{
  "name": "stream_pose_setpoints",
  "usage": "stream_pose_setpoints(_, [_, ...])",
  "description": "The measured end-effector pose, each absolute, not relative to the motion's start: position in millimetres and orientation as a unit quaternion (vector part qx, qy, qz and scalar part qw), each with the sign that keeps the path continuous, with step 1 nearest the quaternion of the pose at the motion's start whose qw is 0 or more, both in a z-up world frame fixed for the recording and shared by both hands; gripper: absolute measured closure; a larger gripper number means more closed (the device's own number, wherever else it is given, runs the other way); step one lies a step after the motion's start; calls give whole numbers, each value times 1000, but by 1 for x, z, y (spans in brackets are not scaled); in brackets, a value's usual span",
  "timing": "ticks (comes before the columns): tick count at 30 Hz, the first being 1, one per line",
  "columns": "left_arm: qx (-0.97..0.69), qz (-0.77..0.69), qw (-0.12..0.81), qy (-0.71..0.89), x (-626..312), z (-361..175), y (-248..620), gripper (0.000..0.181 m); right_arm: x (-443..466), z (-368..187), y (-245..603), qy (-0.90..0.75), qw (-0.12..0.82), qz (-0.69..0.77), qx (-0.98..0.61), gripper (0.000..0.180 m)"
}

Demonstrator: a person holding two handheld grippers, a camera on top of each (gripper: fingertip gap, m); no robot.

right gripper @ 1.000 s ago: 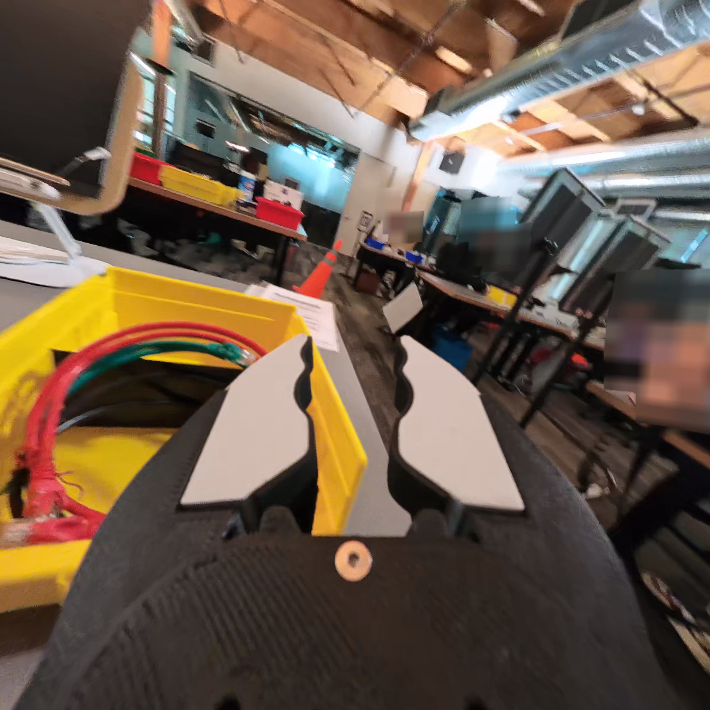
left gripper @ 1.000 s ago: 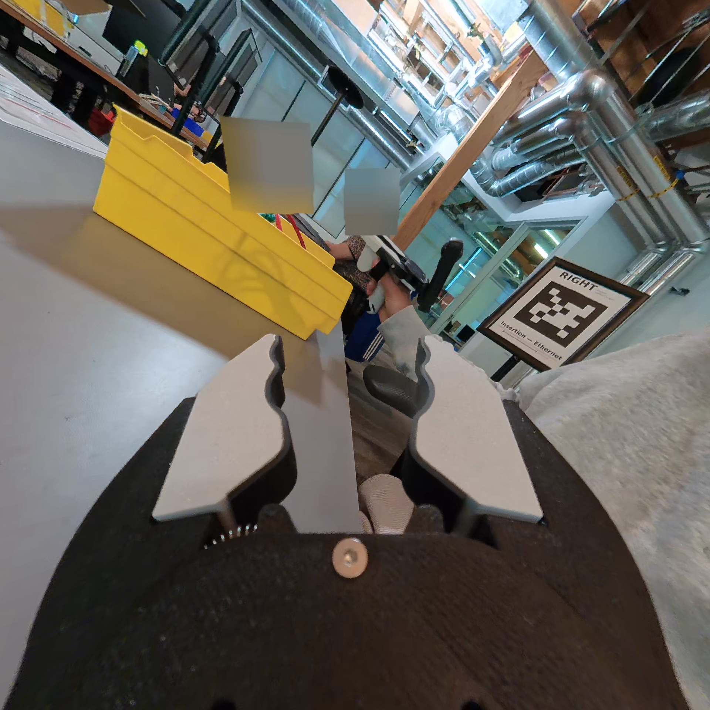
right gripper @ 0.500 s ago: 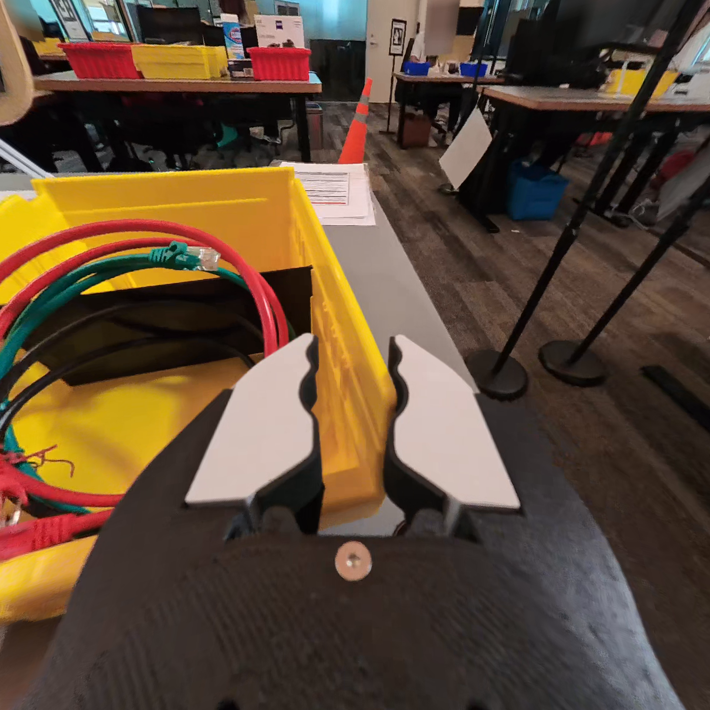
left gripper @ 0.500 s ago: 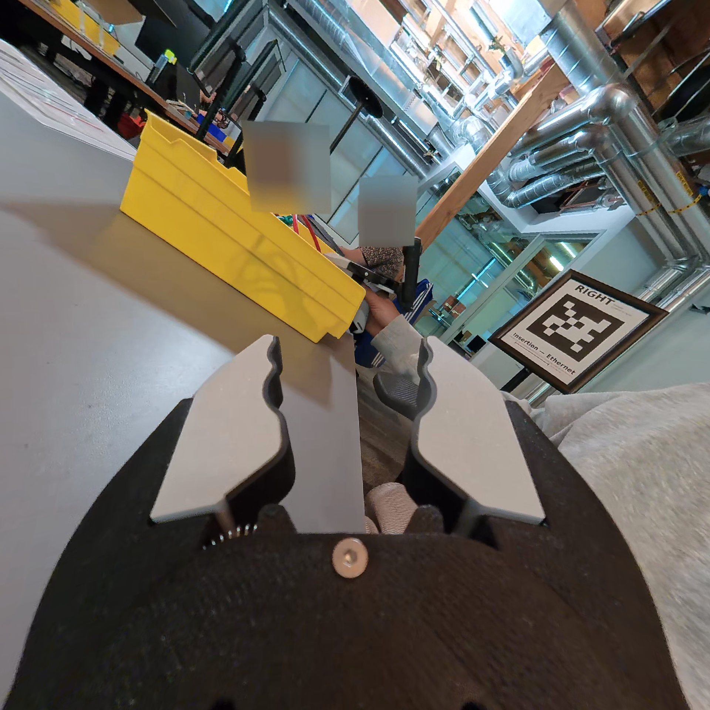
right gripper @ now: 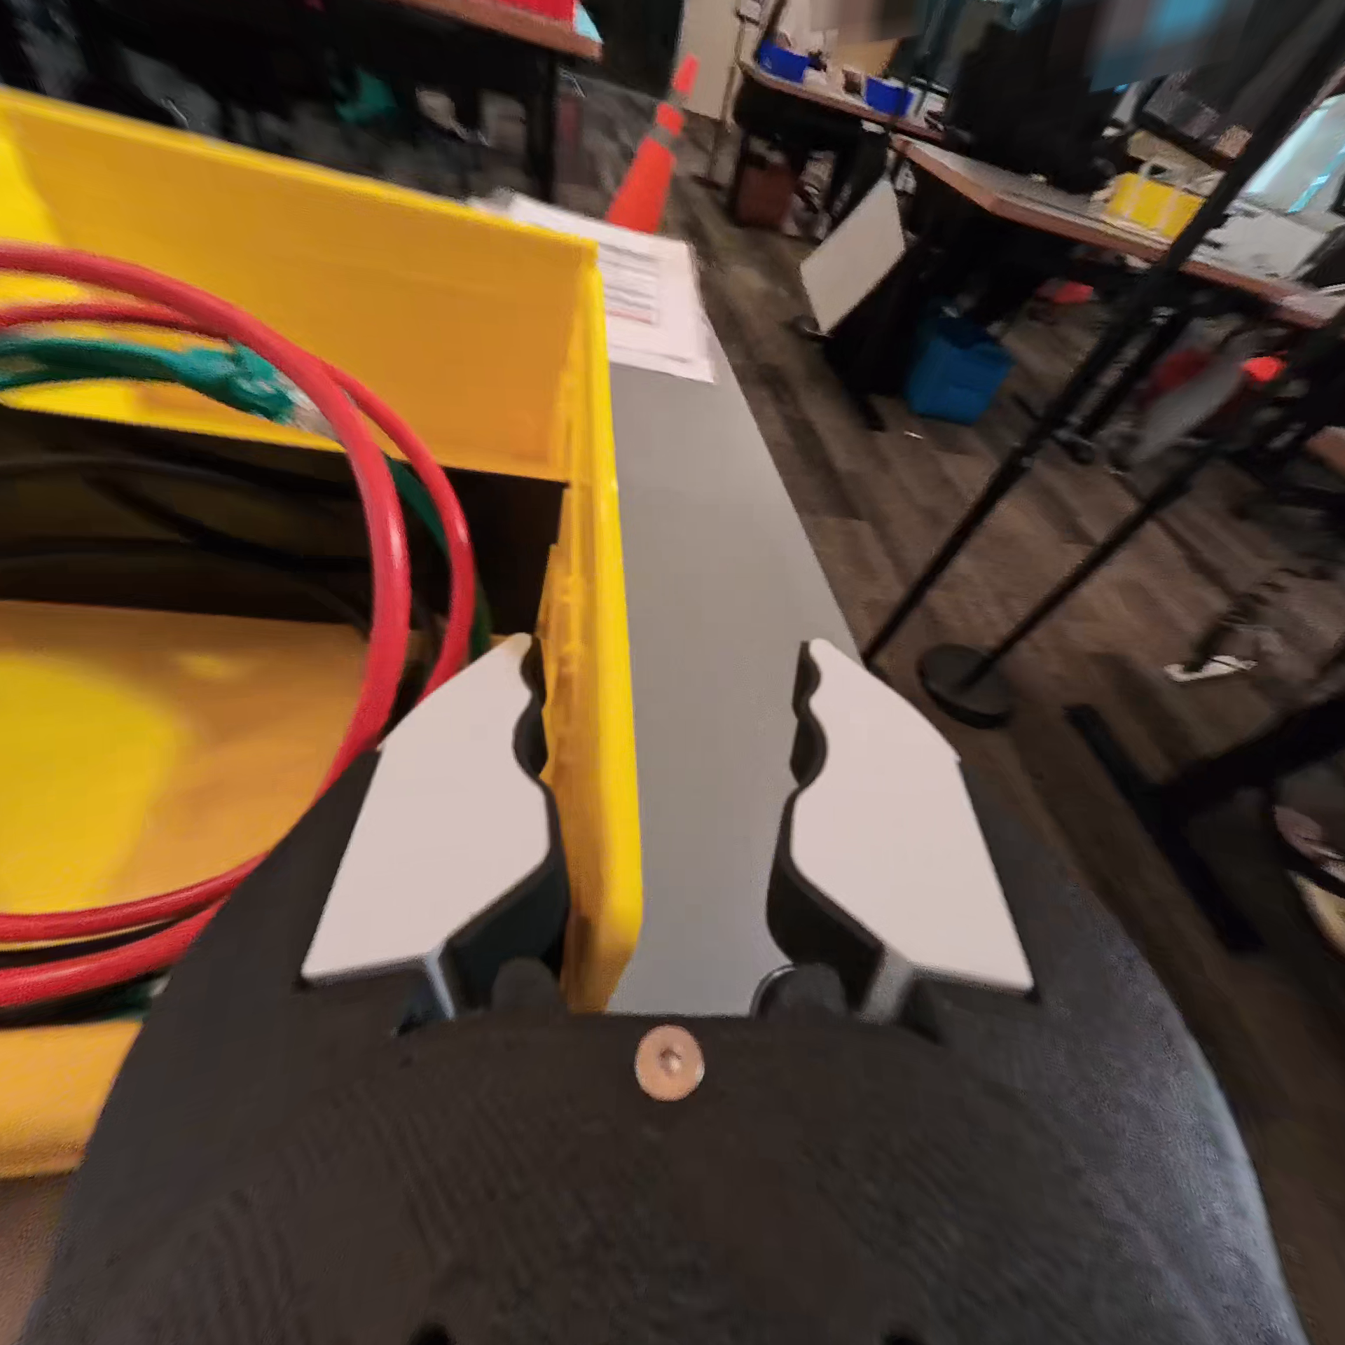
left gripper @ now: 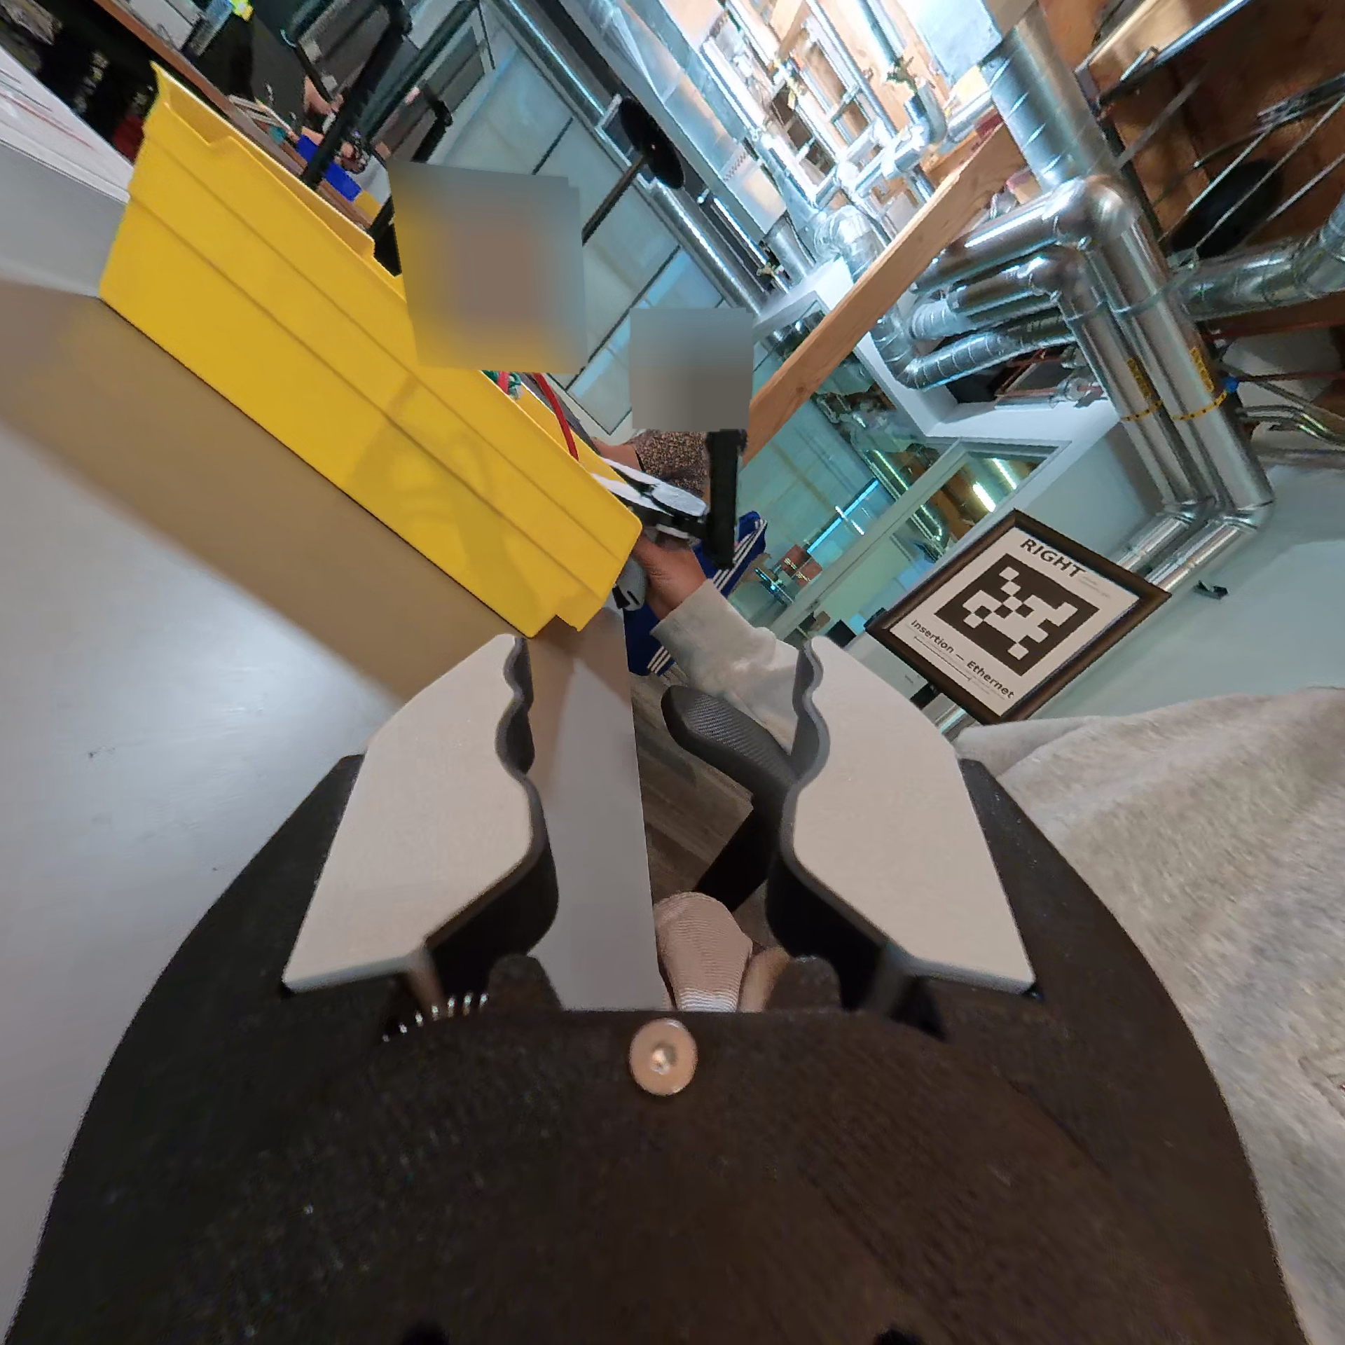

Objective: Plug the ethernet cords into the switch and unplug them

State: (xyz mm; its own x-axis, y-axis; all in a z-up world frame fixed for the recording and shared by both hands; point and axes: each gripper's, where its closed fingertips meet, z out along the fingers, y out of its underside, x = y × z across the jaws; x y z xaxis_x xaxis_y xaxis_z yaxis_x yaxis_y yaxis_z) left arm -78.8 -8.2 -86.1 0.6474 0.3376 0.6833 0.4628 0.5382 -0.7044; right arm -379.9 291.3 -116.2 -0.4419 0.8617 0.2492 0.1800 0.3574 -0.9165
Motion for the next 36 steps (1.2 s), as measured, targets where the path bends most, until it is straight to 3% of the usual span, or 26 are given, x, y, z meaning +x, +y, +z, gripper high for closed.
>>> stream_pose_setpoints(3, [-475, -48, 773, -418, -79, -86, -9, 112, -380, -127, 282, -740, 343, 446, -368, 124])
stream_pose_setpoints(6, [-466, -54, 777, -420, -80, -86, -11, 111, -368, -134, 267, -752, 237, 485, -377, 150])
stream_pose_setpoints(8, [-466, -56, 777, -419, -80, -86, -12, 111, -365, -134, 264, -755, 235, 489, -368, 161])
stream_pose_setpoints(9, [-466, -56, 777, -419, -80, -86, -12, 111, -364, -133, 263, -757, 246, 486, -360, 174])
stream_pose_setpoints(32, [-471, -44, 774, -421, -81, -85, -12, 113, -361, -133, 263, -749, 241, 493, -372, 175])
stream_pose_setpoints(36, [-489, 52, 761, -422, -81, -80, -25, 123, -361, -133, 263, -749, 241, 493, -372, 175])
